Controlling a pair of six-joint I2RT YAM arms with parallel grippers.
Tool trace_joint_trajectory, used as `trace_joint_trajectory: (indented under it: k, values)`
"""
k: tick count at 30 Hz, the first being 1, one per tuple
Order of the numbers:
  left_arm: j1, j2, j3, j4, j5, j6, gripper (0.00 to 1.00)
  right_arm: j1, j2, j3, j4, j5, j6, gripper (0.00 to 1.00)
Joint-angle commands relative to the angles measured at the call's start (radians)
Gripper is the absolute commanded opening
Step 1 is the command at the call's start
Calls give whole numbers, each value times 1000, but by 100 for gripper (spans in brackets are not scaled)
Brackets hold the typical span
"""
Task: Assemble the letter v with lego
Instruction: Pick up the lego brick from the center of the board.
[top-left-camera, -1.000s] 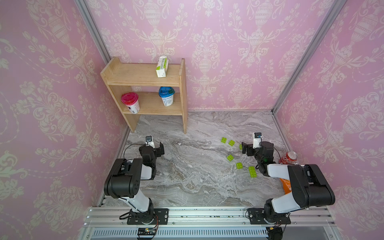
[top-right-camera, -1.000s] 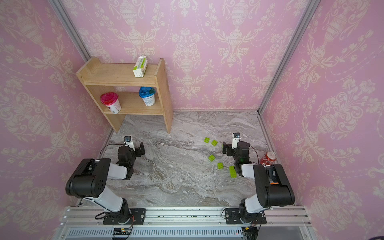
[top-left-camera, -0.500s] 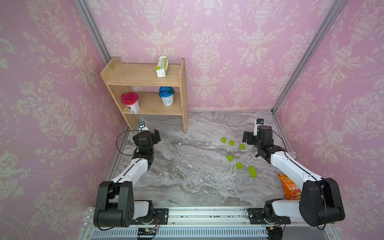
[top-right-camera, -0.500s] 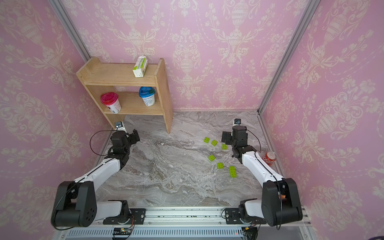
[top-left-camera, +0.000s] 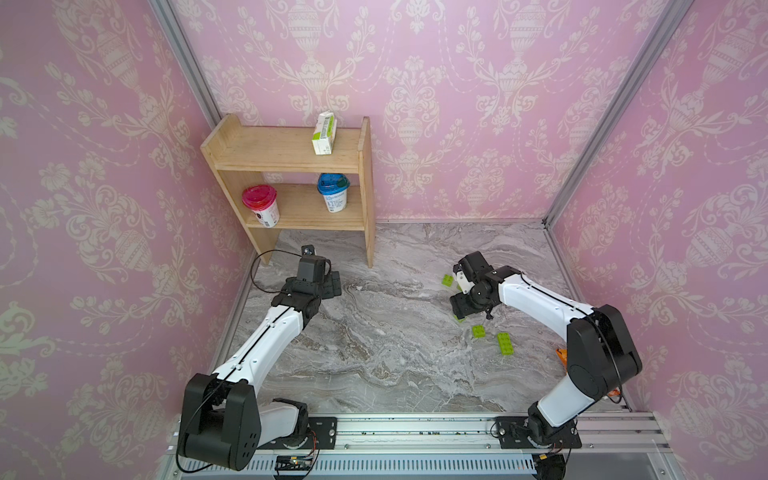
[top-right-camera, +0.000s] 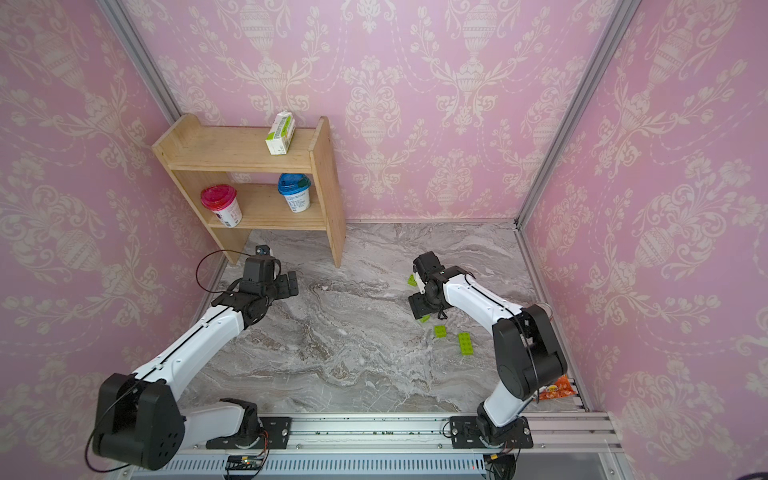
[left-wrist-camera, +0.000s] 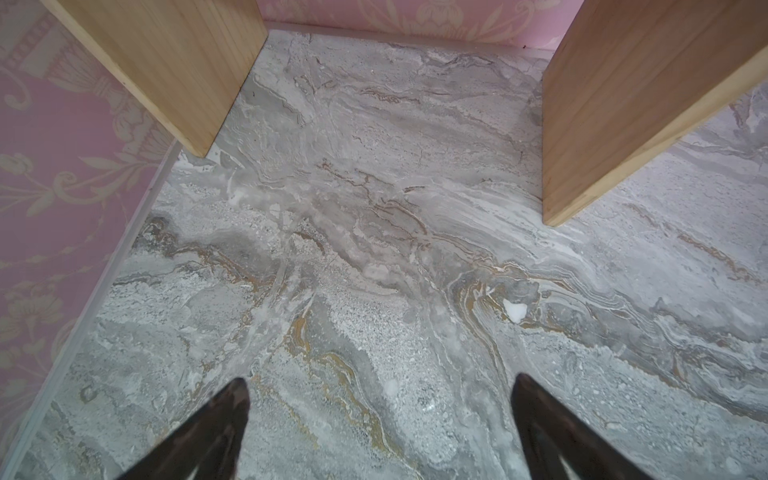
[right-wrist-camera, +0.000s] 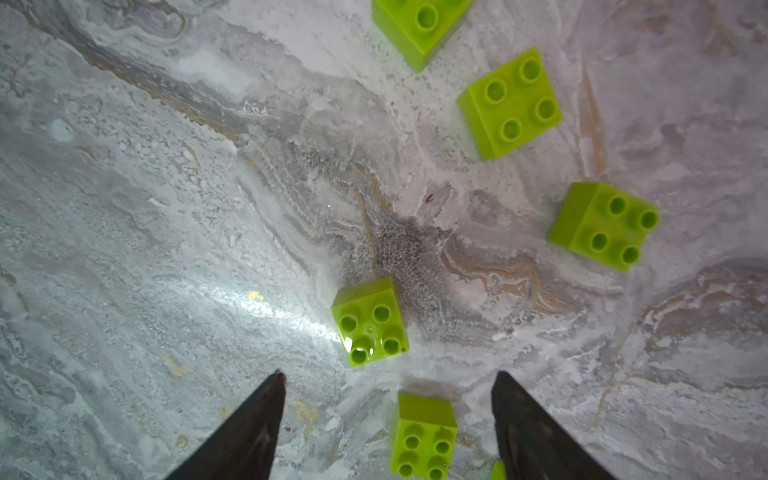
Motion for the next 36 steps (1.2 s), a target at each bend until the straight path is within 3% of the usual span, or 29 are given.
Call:
trace_joint_trajectory:
  k: [1, 7, 27, 36]
  values:
    - [-8, -50, -29, -41, 38, -45, 99, -18, 49, 90, -74, -106, -138, 76]
    - [-9, -75, -38, -44, 35, -41, 99, -20, 188, 164, -140, -148, -158, 69]
    - [-9, -69, -47, -19, 34, -50, 99, -21, 263, 134, -106, -82, -124, 62]
    - [-8, -58, -49, -10, 34, -39, 99, -18, 234, 131, -130, -44, -53, 43]
